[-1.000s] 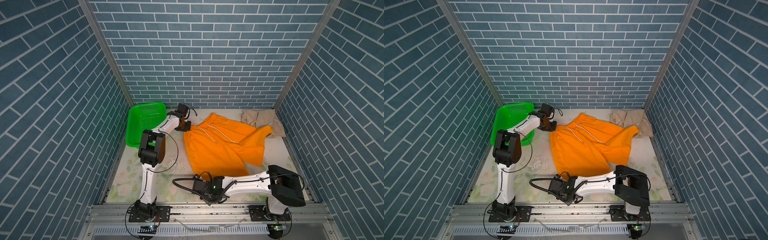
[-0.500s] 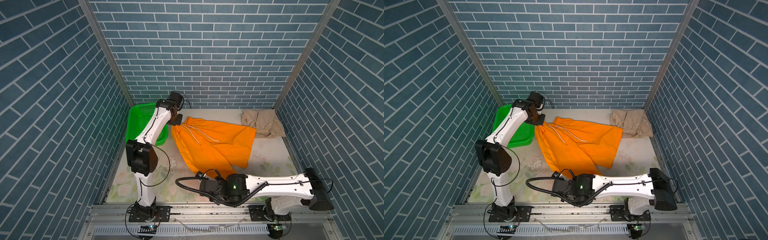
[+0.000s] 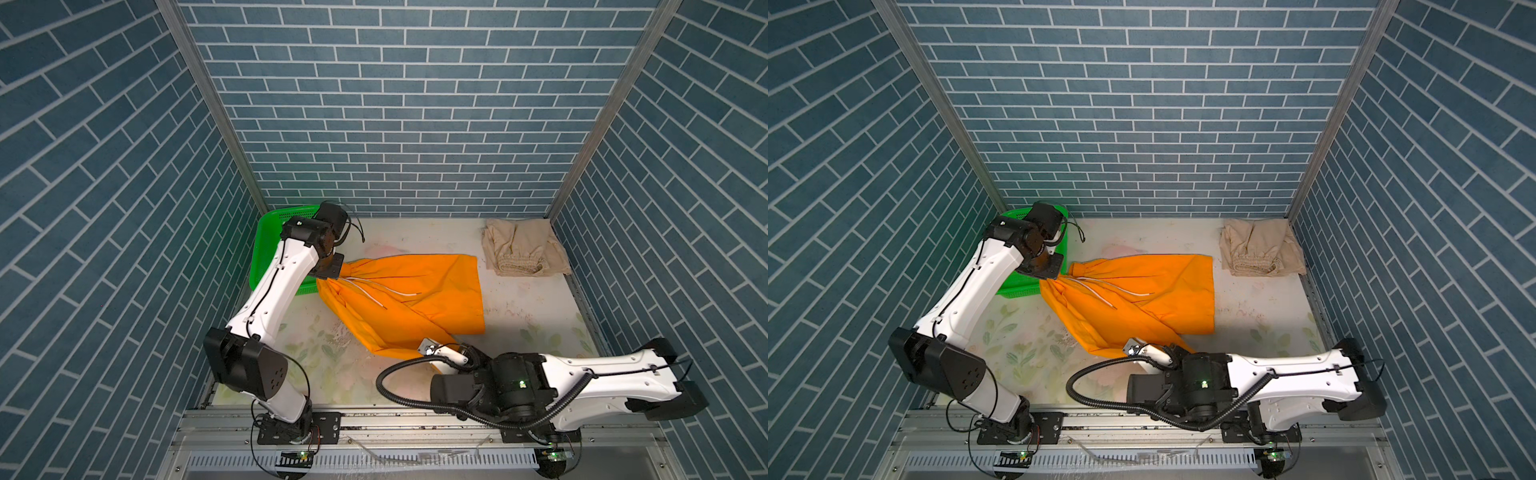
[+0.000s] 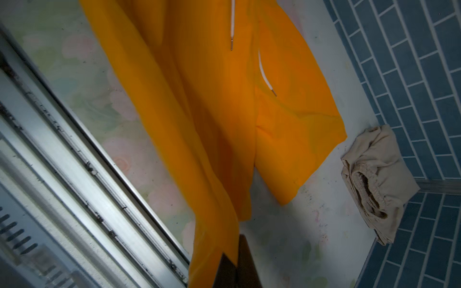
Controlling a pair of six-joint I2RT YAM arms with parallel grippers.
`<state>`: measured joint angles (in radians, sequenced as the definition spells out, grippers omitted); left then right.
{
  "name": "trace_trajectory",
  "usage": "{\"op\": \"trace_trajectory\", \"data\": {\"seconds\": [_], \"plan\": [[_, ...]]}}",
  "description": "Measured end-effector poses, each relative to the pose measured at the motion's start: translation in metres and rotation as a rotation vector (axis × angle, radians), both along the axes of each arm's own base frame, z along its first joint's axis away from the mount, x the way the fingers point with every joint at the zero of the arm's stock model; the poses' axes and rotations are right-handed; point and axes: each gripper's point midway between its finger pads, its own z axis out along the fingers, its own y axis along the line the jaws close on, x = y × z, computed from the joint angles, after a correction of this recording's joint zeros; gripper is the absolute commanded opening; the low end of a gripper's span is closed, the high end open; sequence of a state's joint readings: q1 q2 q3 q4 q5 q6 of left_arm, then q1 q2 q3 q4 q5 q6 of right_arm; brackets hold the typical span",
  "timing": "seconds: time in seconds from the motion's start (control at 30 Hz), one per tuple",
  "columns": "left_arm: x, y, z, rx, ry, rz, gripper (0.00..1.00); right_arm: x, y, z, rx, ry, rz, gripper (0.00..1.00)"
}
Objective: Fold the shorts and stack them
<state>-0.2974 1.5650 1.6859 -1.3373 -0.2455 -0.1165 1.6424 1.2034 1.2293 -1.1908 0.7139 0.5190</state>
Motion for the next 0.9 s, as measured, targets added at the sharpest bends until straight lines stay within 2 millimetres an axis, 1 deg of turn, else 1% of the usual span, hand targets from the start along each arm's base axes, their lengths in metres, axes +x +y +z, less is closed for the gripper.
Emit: {"op": "trace_trajectory", "data": {"seconds": [0.1,0.13,0.17,0.27,0.37,0.47,0.57,0.7,0.8,0.9], "plan": [[-0.013,0.003,0.004,-0.011,-0.006,0.020,0.00,0.025,-0.023,0.028,0.095,-0.078,-0.079,0.00],[-0.016,0.003,0.005,-0.014,-0.008,0.023,0.00,0.030,-0.028,0.037,0.120,-0.103,-0.091,0.00],[-0.020,0.003,0.005,-0.016,-0.010,0.025,0.00,0.033,-0.032,0.045,0.142,-0.124,-0.095,0.00],[-0.032,0.001,0.002,-0.025,-0.011,0.032,0.00,0.037,-0.035,0.058,0.139,-0.166,-0.086,0.00],[-0.052,0.000,-0.003,-0.036,-0.006,0.038,0.00,0.039,-0.030,0.064,0.103,-0.190,-0.085,0.00],[-0.077,-0.002,-0.005,-0.054,-0.010,0.041,0.00,0.034,-0.024,0.058,0.043,-0.198,-0.057,0.00],[-0.104,-0.001,-0.007,-0.074,-0.008,0.049,0.00,0.025,-0.028,0.058,0.008,-0.203,-0.028,0.00],[-0.139,0.013,-0.007,-0.084,-0.003,0.098,0.02,0.023,-0.039,0.065,-0.003,-0.227,-0.036,0.00],[-0.155,0.023,-0.001,-0.085,-0.019,0.134,0.03,0.027,-0.045,0.071,0.012,-0.256,-0.038,0.00],[-0.162,0.027,-0.002,-0.069,0.004,0.152,0.03,0.036,-0.054,0.079,0.067,-0.269,-0.040,0.00]]}}
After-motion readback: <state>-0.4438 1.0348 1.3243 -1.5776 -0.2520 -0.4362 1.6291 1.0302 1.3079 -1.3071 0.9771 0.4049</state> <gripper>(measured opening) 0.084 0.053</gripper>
